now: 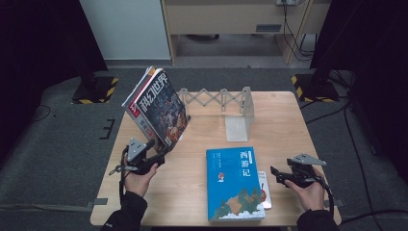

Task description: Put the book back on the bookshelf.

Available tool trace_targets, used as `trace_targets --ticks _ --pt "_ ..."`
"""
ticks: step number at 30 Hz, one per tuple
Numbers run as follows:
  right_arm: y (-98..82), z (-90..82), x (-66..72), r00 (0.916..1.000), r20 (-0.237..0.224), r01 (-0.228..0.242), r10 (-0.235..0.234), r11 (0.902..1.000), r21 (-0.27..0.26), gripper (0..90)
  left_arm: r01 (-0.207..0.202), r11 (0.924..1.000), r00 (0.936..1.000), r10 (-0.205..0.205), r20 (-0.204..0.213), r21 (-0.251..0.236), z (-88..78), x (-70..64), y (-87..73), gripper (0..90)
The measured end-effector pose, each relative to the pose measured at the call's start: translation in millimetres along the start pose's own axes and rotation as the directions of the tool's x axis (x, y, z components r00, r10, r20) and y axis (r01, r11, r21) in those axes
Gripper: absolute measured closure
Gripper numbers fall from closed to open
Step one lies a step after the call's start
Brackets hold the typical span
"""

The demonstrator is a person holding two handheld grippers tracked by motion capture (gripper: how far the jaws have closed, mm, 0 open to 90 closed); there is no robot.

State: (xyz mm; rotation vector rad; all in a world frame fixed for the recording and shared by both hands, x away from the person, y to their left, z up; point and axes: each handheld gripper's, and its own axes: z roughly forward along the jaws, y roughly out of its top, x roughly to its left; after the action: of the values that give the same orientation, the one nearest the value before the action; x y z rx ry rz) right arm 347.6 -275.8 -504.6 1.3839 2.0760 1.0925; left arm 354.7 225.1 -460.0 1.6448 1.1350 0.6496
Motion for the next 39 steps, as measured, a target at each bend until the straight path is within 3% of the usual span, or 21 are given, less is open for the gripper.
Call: trace_targets --ticks 5,10,15,16,18,21,22,25,26,29,31,33,35,39 --pt "1.6 -1.1 3.4 0.9998 -0.020 -0.002 0.002 0.9999 -0.014 23.4 -0.017 0.9990 0.9990 0.015 0.043 0.040 9.4 -9.9 -7.2 31.6" --pt "3.5 -0.7 13.0 0.9976 -0.070 0.002 -0.003 0.9997 -0.023 24.0 -0.032 0.9942 0.9956 0.022 0.091 0.103 19.6 -18.9 -15.5 28.2" --pt "5.0 0.1 18.7 0.9955 -0.095 0.002 -0.005 0.9995 -0.031 24.0 -0.016 0.9912 0.9919 -0.001 0.127 0.131 24.9 -25.2 -20.2 27.6" --pt "5.3 0.6 21.9 0.9942 -0.107 -0.002 -0.002 0.9993 -0.037 24.0 -0.003 0.9893 0.9884 -0.020 0.150 0.146 27.5 -29.5 -22.4 27.8" --pt "5.2 0.7 22.9 0.9934 -0.115 0.001 -0.005 0.9994 -0.033 24.0 -0.006 0.9881 0.9865 -0.019 0.163 0.154 29.0 -32.5 -23.5 27.7" --pt "5.6 1.9 28.5 0.9909 -0.134 -0.008 0.003 0.9993 -0.037 24.0 -0.025 0.9856 0.9825 -0.007 0.186 0.167 33.6 -41.5 -26.2 27.7" --pt "5.9 2.6 30.9 0.9896 -0.144 0.002 -0.007 0.9993 -0.036 24.0 -0.042 0.9825 0.9782 0.004 0.207 0.181 36.8 -47.7 -28.7 27.7" --pt "6.1 3.5 34.0 0.9877 -0.156 -0.004 -0.003 0.9992 -0.039 24.0 -0.052 0.9801 0.9759 0.010 0.218 0.191 38.9 -51.6 -30.3 27.7" --pt "5.9 4.5 36.7 0.9856 -0.169 -0.003 -0.003 0.9993 -0.037 24.0 -0.067 0.9764 0.9720 0.017 0.234 0.206 41.6 -56.4 -32.5 27.7" --pt "5.7 5.5 39.6 0.9832 -0.183 -0.005 -0.001 0.9994 -0.033 24.0 -0.066 0.9748 0.9684 0.012 0.249 0.213 43.4 -59.7 -33.7 27.7" --pt "5.5 7.9 43.9 0.9818 -0.190 0.007 -0.013 0.9995 -0.029 24.1 -0.064 0.9739 0.9623 0.002 0.272 0.218 46.5 -65.3 -34.8 27.7" --pt "5.3 9.1 46.3 0.9807 -0.195 0.002 -0.007 0.9996 -0.027 24.2 -0.065 0.9729 0.9613 0.001 0.275 0.222 47.2 -66.6 -35.2 27.5" --pt "4.8 10.4 48.3 0.9789 -0.204 0.001 -0.005 0.9998 -0.021 24.2 -0.055 0.9703 0.9544 -0.018 0.298 0.236 51.0 -71.2 -38.1 27.4" --pt "3.2 13.1 51.0 0.9741 -0.226 -0.001 -0.002 0.9999 -0.012 24.4 -0.061 0.9651 0.9477 -0.024 0.318 0.255 55.2 -75.9 -40.9 26.4"
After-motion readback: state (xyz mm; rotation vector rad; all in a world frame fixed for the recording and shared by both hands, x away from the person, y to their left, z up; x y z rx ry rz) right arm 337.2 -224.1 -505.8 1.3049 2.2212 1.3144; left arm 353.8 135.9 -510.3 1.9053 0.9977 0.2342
